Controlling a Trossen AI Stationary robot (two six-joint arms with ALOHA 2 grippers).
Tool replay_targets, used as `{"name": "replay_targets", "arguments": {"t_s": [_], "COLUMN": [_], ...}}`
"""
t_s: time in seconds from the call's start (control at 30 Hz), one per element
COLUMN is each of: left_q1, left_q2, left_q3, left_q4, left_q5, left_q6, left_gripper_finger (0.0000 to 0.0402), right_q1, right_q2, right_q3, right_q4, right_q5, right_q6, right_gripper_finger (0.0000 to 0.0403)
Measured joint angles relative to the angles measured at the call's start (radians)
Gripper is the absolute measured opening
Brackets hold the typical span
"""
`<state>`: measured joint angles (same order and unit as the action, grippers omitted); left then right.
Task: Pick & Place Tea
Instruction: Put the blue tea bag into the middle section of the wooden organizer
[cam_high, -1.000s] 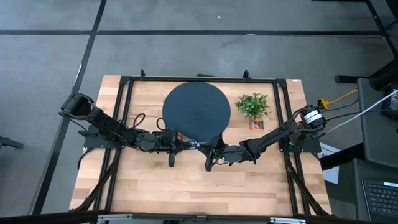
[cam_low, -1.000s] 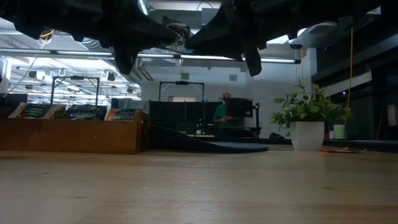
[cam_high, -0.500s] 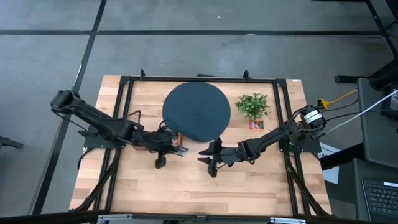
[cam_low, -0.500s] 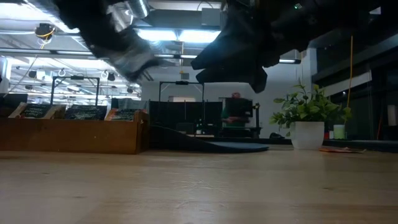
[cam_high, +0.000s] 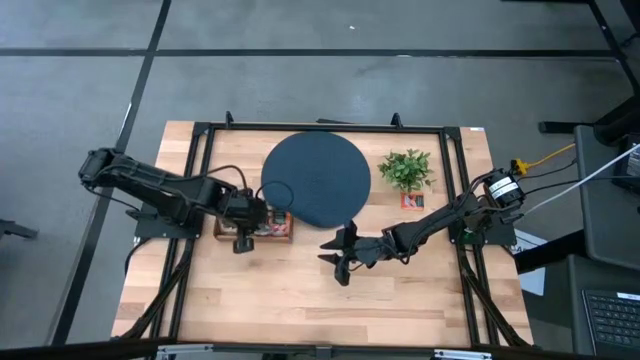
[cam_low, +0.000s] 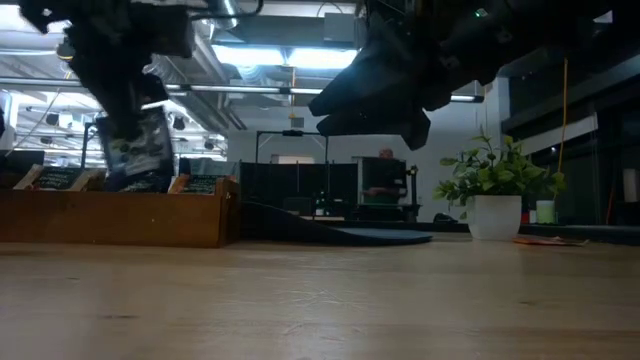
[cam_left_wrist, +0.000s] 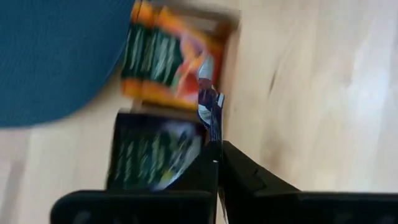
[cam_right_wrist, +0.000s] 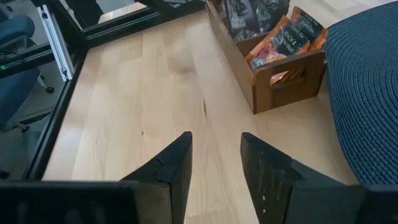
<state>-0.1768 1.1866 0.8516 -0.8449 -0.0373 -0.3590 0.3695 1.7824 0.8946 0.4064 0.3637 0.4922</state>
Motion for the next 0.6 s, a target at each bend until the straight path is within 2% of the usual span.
{"name": "replay_targets", "arguments": {"t_s": [0.2, 0.43, 0.6], "left_q1": [0.043, 0.098, 0.124], "left_q2": [0.0, 0.007, 0.033], "left_q3": [0.0, 0.0, 0.0], "left_q4": [-0.106, -0.107, -0.109], "left_q5": [-0.012, -0.022, 0.031], "left_q6": [0.098, 0.188, 0.199], "left_gripper_finger": [0.0003, 0.0003, 0.0003], "right_q1": [0.0, 0.0, 0.0], "right_q2": [0.0, 0.0, 0.0], "right_q3": [0.0, 0.0, 0.0], "right_q4": [-0.021, -0.025, -0.028], "right_q5": [0.0, 0.0, 0.0], "right_q6": [0.0, -0.004, -0.004], "right_gripper_finger": [0.0139, 0.0139, 0.0139]}}
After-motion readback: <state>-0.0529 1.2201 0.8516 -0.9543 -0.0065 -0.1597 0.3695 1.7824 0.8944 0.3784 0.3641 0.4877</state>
